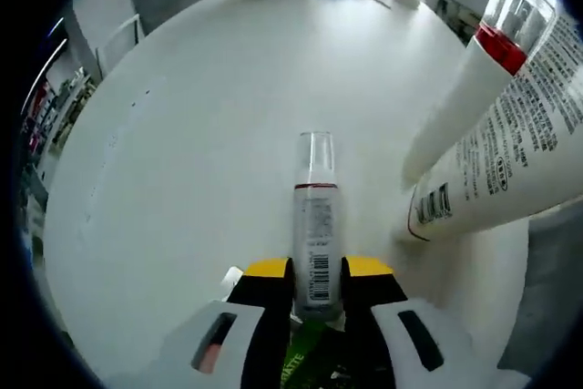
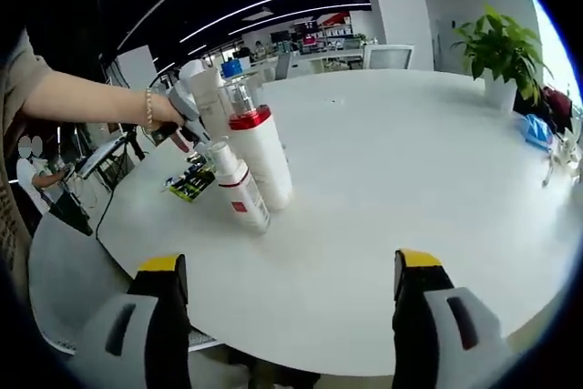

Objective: Arrange the skincare products in the storage area until every visible bottle or jar stands upright without overlapping.

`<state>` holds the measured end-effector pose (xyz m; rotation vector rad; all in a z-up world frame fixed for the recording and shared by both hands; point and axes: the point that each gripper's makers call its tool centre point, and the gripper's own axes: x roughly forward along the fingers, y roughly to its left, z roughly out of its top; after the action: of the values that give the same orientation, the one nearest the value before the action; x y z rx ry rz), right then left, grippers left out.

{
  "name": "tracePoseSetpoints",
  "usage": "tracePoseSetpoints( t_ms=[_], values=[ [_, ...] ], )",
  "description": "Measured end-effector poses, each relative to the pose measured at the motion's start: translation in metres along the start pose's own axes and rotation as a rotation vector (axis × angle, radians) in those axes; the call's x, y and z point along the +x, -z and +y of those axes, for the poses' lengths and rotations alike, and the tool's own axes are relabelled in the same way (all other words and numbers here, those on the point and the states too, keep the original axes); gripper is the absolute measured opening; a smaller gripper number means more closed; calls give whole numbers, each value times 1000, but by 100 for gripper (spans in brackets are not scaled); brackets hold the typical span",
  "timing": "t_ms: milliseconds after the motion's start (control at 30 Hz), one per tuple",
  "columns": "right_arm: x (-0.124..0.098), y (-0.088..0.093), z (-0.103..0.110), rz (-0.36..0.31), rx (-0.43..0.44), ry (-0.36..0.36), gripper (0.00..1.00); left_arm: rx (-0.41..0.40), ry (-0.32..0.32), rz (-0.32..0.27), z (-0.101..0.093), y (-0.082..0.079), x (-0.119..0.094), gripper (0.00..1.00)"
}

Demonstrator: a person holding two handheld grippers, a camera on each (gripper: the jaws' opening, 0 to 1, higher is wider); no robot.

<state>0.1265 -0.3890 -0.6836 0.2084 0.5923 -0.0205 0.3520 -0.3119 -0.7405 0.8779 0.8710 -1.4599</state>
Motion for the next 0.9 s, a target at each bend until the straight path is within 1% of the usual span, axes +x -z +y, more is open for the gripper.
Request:
tracePoseSetpoints(
  t_ms=[100, 167, 233, 300, 333, 433, 467, 500, 533, 600, 667, 700, 733, 833, 900],
  values=[
    [-1, -1, 1, -2, 0, -1, 94, -72, -1, -27, 1, -3, -4, 17],
    [-1, -2, 2, -6, -1, -2, 94, -138, 22, -42, 0, -4, -7, 16],
    [-2, -3, 3, -8, -2, -3, 94, -172, 28, -71, 1, -7, -12, 16],
    [-2, -4, 5, -14, -2, -8, 94, -230, 46, -126, 0, -11, -18, 16],
    [-2, -5, 7, -16, -4, -9, 94, -291, 59, -145, -1, -11, -22, 16],
    [-2, -8, 12, -24, -6, -17, 94, -306, 49, -145, 0, -3, -30, 16],
    [-2, -9, 13, -27, -7, -20, 94, -326, 54, -155, -2, -2, -32, 16],
    [-2, -10, 15, -31, -10, -23, 94, -373, 67, -164, -5, -1, -36, 16],
    [-3, -11, 16, -33, -13, -25, 94, -402, 75, -171, -6, 1, -38, 16],
    [-4, -14, 19, -41, -19, -31, 93, -457, 74, -204, -7, 3, -45, 16],
    [-6, -17, 23, -49, -23, -37, 93, -535, 83, -241, -9, 6, -54, 16],
    [-7, -18, 26, -54, -28, -42, 93, -557, 82, -255, -10, 8, -58, 16],
    [-8, -18, 28, -56, -30, -46, 93, -570, 78, -265, -10, 11, -62, 16],
    [-11, -23, 37, -74, -20, -65, 93, -595, 72, -282, -19, 26, -77, 16],
    [-12, -25, 42, -83, -21, -75, 92, -617, 69, -302, -24, 33, -84, 16]
  ],
)
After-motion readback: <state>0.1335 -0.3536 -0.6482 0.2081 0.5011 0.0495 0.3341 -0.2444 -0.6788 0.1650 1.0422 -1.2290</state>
